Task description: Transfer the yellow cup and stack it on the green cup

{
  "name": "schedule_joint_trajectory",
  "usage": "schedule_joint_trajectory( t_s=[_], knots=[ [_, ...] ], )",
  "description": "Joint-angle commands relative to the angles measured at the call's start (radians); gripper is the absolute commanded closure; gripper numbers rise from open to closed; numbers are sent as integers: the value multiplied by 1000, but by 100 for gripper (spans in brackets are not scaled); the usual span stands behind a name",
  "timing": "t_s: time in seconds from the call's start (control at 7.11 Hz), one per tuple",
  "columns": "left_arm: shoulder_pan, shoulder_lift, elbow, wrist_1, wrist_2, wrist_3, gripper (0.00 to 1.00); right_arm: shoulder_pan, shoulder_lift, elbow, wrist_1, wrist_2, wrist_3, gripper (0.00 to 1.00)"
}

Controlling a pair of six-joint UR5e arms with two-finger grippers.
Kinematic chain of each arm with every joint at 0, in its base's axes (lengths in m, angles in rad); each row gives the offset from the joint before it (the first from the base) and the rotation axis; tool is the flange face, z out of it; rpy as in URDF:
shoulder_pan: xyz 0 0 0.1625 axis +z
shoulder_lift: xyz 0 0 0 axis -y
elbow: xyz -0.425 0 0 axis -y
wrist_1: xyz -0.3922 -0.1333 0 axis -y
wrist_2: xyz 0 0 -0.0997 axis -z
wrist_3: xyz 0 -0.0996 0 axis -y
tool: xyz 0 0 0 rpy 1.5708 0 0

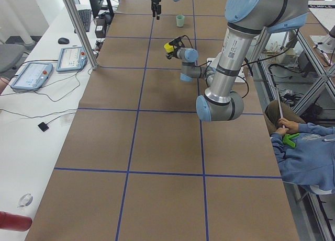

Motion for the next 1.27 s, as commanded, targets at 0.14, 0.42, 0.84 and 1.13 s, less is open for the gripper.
schedule_joint_trajectory(
  t_s=[0.14,0.42,0.84,1.13],
  knots=[
    [25,-6,14,-28,40,279,100,-116,95,3,0,-26,256,0],
    [26,-41,11,-63,32,436,100,-181,123,18,14,-59,402,0],
    [11,-49,47,-60,32,444,100,-226,121,61,13,-88,415,0],
    [-10,-58,73,-59,35,435,100,-267,107,70,13,-147,450,0]
  ],
)
